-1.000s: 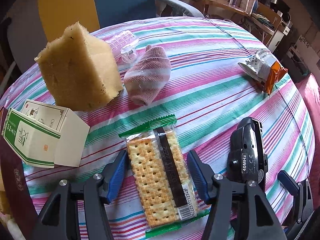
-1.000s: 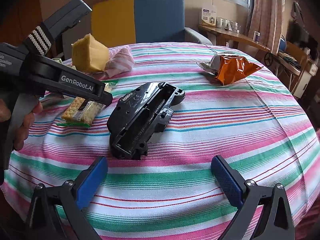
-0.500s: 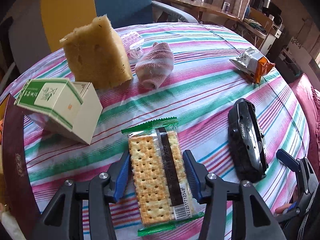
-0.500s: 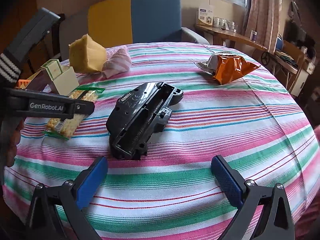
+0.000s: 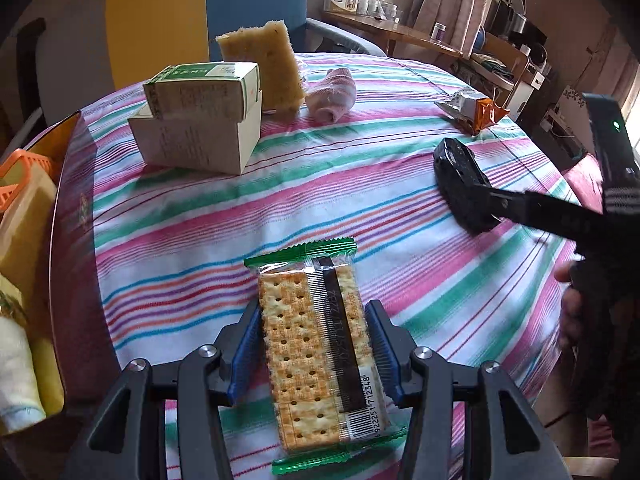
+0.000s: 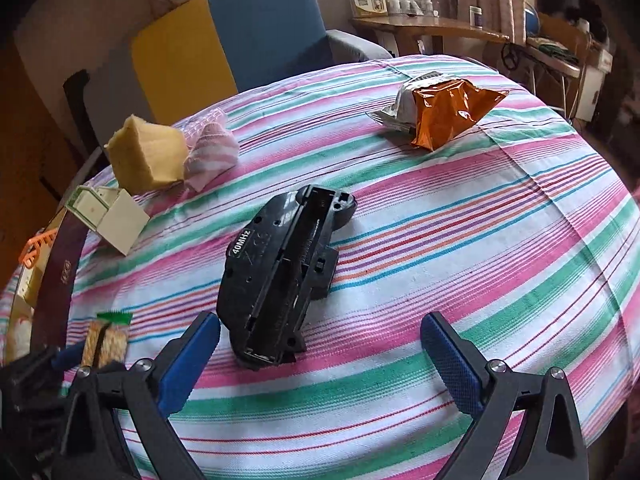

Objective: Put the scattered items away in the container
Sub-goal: 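Grasp the black-striped cracker pack with the left tool while the right tool holds the device, then carry the cracker pack with the left tool while the right tool carries the black device toward the gold tin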

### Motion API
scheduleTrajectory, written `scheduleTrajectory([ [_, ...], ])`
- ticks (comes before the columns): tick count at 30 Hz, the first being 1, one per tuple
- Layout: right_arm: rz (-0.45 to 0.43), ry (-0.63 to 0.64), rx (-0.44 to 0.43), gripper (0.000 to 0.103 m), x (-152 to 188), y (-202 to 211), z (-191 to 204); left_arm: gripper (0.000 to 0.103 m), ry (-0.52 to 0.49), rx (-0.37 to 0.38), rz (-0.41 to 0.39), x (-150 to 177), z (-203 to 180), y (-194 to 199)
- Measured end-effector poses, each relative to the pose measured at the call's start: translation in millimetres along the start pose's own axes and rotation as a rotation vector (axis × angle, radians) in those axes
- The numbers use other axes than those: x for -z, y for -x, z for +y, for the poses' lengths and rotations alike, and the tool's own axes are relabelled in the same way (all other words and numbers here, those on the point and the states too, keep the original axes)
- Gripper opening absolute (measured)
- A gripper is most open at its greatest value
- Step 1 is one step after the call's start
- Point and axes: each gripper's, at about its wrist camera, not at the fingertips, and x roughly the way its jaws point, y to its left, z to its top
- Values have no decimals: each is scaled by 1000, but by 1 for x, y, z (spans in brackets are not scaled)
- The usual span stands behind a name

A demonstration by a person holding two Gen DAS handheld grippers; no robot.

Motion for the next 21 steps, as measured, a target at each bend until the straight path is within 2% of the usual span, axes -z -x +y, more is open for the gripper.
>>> scheduleTrajectory([
  [7,32,2,56,101,-25,-23,19,52,36,39,-25,14,9,10],
  [12,52,-86,26,102,-37,-30,23,52,46,54,-31,14,12,10],
  [15,51,-105,55,102,-40,-34,26,52,53,65,-38,13,14,9],
  [17,43,-72,108,97,-39,-36,32,52,56,73,-43,13,15,9],
  [18,39,-50,141,90,-38,-38,35,52,58,76,-45,14,15,9],
  [19,32,-27,175,80,-37,-38,38,52,58,77,-48,14,16,9],
  [20,26,-11,193,76,-36,-37,39,52,58,77,-50,13,15,9],
  [21,20,4,208,67,-35,-36,41,52,58,77,-52,13,15,8],
])
